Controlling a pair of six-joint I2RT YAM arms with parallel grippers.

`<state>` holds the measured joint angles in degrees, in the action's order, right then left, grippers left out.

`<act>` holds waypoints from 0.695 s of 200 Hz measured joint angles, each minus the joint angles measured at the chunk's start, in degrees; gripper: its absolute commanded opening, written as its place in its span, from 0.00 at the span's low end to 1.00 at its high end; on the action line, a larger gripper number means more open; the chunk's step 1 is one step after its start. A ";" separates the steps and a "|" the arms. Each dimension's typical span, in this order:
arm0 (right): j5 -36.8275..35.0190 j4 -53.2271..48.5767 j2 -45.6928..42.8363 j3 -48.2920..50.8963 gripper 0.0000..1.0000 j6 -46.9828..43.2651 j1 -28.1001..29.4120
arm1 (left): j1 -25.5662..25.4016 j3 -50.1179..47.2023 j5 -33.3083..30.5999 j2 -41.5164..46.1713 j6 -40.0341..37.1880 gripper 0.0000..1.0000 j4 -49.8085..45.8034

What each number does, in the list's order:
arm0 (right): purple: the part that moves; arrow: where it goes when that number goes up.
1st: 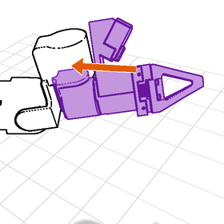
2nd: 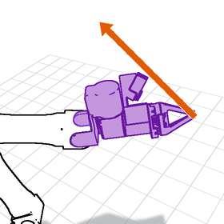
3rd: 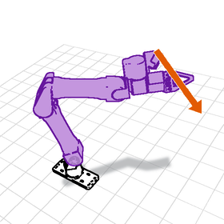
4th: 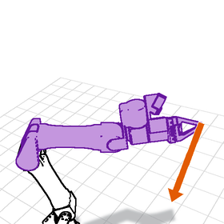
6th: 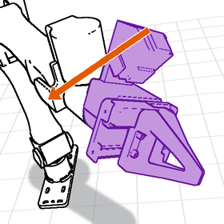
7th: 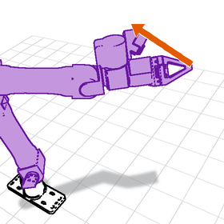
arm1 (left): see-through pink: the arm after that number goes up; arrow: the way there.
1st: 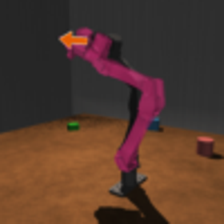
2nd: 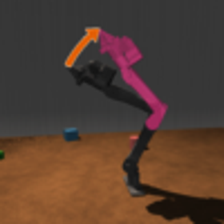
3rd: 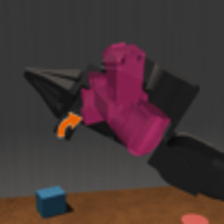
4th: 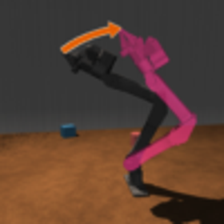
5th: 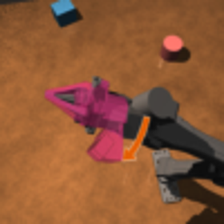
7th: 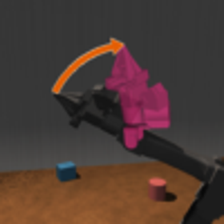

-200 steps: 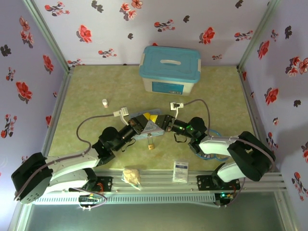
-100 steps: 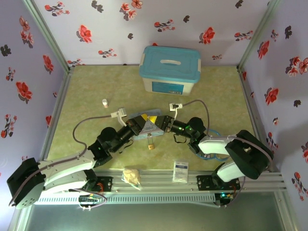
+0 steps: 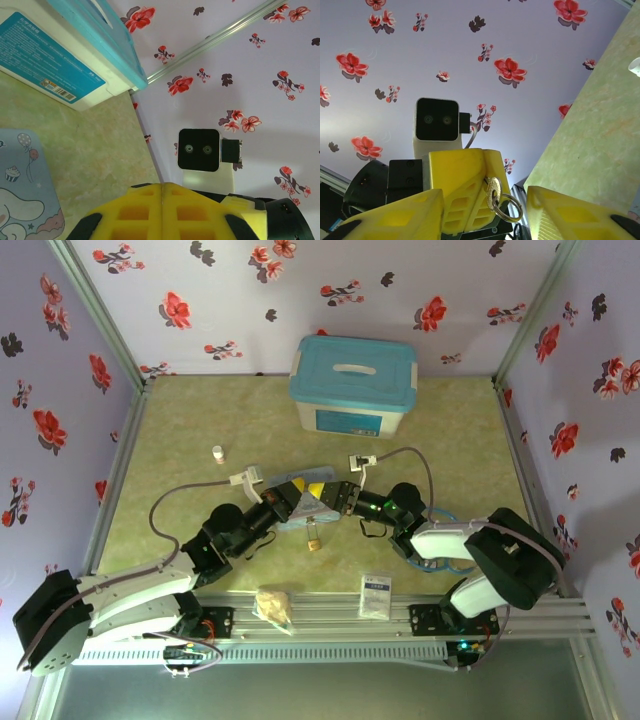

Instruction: Unlock a padlock with a key

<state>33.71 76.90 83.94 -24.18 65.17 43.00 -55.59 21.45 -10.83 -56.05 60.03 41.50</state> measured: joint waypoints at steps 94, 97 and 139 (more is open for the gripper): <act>0.37 -0.22 0.61 -0.81 0.10 0.31 0.00 | 0.00 0.02 1.01 -0.66 0.07 0.00 1.03; 0.26 -0.33 0.61 -0.81 0.09 0.59 0.00 | 0.00 0.02 1.03 -0.66 0.09 0.00 1.22; -0.04 -0.44 0.61 -0.81 0.01 0.46 0.00 | 0.00 0.02 0.96 -0.68 0.09 0.00 1.42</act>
<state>33.67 76.47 84.55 -24.99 65.63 43.00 -55.59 21.47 -9.87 -56.73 60.12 42.92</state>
